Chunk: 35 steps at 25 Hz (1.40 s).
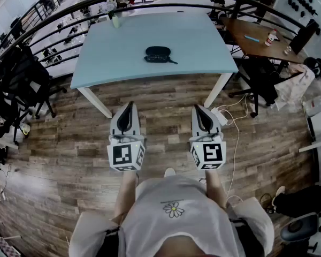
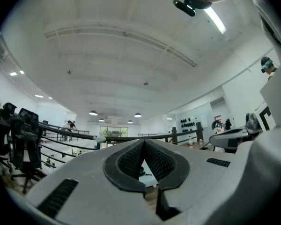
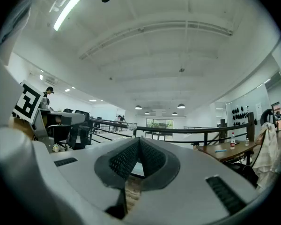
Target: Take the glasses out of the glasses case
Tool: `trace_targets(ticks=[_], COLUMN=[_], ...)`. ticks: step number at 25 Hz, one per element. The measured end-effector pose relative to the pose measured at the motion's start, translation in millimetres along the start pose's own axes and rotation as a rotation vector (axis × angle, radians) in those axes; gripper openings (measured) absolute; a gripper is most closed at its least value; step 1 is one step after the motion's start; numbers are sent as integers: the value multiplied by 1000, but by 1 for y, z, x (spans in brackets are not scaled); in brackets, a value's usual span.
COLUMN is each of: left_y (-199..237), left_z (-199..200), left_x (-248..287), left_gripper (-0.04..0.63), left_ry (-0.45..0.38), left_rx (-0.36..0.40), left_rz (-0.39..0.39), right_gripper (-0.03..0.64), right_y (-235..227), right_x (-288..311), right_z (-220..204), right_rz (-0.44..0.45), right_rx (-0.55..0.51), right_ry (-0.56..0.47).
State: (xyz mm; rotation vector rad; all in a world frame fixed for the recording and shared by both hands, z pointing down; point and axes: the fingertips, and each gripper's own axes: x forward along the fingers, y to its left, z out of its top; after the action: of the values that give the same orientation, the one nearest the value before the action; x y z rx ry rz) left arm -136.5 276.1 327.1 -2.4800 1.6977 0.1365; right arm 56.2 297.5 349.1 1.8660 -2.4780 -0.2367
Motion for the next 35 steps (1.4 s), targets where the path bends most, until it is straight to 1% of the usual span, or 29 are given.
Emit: trace_targets(ticks=[4, 10, 13, 16, 18, 21, 23, 26, 28, 32, 35], left_y=[5, 6, -1, -3, 1, 4, 3, 9, 11, 20, 29], left_z=[-2, -2, -7, -15, -18, -24, -28, -31, -35, -41, -48], left_x=[10, 20, 27, 27, 29, 34, 47, 81, 99, 115, 147], left_gripper=[17, 17, 17, 17, 17, 17, 17, 17, 17, 17, 17], left_ry=[-2, 12, 16, 24, 33, 53, 56, 58, 53, 24, 23], left_rx=[11, 22, 32, 34, 37, 32, 39, 49, 46, 35, 32], left_rz=[17, 22, 11, 16, 26, 35, 29, 20, 9, 8, -9], right_gripper=[9, 9, 9, 9, 9, 9, 9, 9, 9, 9, 9], right_y=[-2, -2, -3, 1, 5, 11, 9, 5, 3, 7, -3], right_x=[8, 14, 19, 19, 22, 26, 35, 61, 73, 86, 117], right_z=[-6, -5, -25, -47, -51, -57, -64, -70, -72, -74, -75], right_rz=[-3, 22, 47, 79, 103, 141, 156, 194, 205, 230, 224], right_rx=[-2, -3, 32, 80, 100, 103, 106, 98, 75, -2, 4], right_ry=[18, 21, 74, 118, 125, 147, 160, 171, 176, 177, 176])
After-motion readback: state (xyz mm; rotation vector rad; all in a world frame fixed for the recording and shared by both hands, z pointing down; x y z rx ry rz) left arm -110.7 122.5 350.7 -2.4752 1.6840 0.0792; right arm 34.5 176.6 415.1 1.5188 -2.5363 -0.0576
